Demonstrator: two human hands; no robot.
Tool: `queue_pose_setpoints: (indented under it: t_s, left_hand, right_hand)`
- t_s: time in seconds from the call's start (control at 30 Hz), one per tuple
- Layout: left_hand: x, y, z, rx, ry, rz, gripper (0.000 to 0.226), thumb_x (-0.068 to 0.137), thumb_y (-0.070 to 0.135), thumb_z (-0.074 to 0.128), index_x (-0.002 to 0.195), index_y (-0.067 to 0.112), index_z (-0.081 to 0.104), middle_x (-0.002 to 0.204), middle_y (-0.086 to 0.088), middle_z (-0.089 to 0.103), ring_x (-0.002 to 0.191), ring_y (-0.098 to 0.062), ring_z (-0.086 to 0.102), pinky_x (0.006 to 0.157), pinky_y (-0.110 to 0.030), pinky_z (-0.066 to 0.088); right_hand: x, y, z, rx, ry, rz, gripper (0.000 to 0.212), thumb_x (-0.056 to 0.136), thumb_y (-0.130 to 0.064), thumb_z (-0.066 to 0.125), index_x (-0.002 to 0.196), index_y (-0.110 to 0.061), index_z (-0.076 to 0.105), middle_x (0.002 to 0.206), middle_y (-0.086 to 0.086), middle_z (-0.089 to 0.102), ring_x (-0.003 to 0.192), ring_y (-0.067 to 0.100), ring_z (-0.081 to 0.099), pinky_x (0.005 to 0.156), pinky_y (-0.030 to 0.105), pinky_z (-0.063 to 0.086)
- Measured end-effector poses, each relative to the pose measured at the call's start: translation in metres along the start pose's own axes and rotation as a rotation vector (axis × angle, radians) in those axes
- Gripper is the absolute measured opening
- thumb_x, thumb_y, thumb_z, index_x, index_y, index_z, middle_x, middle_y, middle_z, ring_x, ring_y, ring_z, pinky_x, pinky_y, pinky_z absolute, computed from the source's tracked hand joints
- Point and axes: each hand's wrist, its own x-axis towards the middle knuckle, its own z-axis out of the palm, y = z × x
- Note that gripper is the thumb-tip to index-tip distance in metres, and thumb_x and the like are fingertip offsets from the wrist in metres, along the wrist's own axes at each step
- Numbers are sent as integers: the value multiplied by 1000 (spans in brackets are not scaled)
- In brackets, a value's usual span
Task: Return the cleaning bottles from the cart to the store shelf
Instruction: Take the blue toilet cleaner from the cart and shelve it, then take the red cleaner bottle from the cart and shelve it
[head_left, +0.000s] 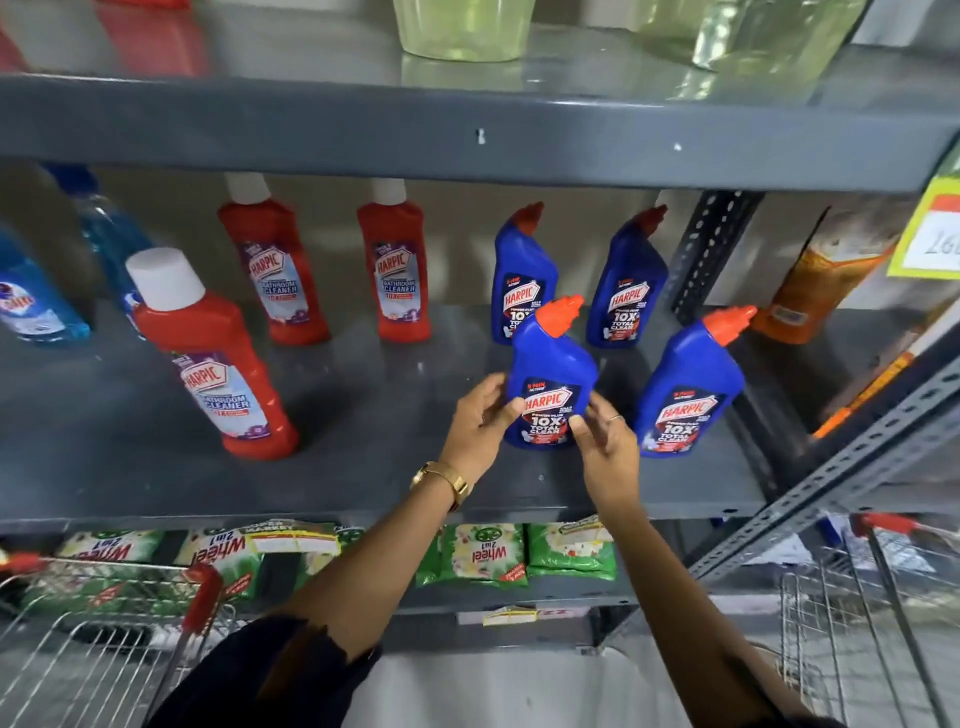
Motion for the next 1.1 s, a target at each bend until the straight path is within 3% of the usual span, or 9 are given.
queue_pose_setpoints:
  t_s: [0.13,0.2,0.33,0.53,0.63,0.7,0.87,0.97,1.1]
  left_hand:
    - [-16,-4,-2,-34,145,-19,34,84,16,66,116,11,57,111,-5,67,90,4,65,75,-11,54]
    - [-32,-12,-14,-68,197,-36,33,83,17,68,114,14,58,112,-8,67,98,-7,64,83,-19,55]
    - [-77,-18,-52,-115,247,-52,22,85,16,63,107,15,61,98,-12,71,91,-25,68,81,-37,58]
    - [-164,-23,-143,-65,520,-65,17,92,10,54,106,6,62,89,-12,71,79,-11,70,71,-25,57]
    - [-214,-32,-198,-10,739,-67,16,92,5,52,101,-1,63,86,-9,68,73,-7,67,69,-22,55]
    - [-252,-54,-237,-10,859,-99,13,91,10,52,96,12,64,86,-11,67,75,-13,66,70,-27,55]
    - [-368,-152,-318,-42,1203,-552,2,85,25,57,85,27,58,93,-20,68,78,-28,66,72,-43,54]
    - [-412,-207,-338,-25,1148,-959,26,74,34,65,89,14,62,102,-31,66,93,-45,66,81,-53,52]
    - [-441,-241,-354,171,851,-1285,40,85,24,63,110,-8,58,117,-31,61,110,-41,58,89,-42,45]
  right_hand:
    - [-23,3,10,152,255,88,30,93,-21,54,116,-3,61,116,14,66,96,6,61,86,18,52]
    - [-44,2,24,213,333,119,26,95,-30,51,106,-10,63,104,9,66,97,14,58,89,32,50]
    - [-100,-1,67,113,310,60,27,94,-36,44,90,-19,64,85,4,64,82,12,60,78,30,50]
    - [-172,-11,159,-25,-187,-70,41,97,-27,39,67,-4,56,57,-5,52,57,1,50,58,14,37]
    - [-204,-5,212,-124,-543,-128,36,95,-38,37,71,-14,52,63,1,49,61,6,48,62,26,38]
    - [-224,2,256,-212,-745,-188,38,94,-43,37,75,-14,52,69,3,51,69,21,51,65,38,39]
    - [-285,12,363,-430,-1152,-380,39,93,-41,37,77,-13,59,75,7,62,79,32,57,70,39,42]
    - [-304,17,388,-637,-1182,-351,31,89,-31,40,72,-11,58,83,18,68,81,35,58,63,36,34]
    - [-318,33,405,-892,-1252,-309,29,83,-31,38,64,-14,51,80,19,68,65,31,50,58,33,30]
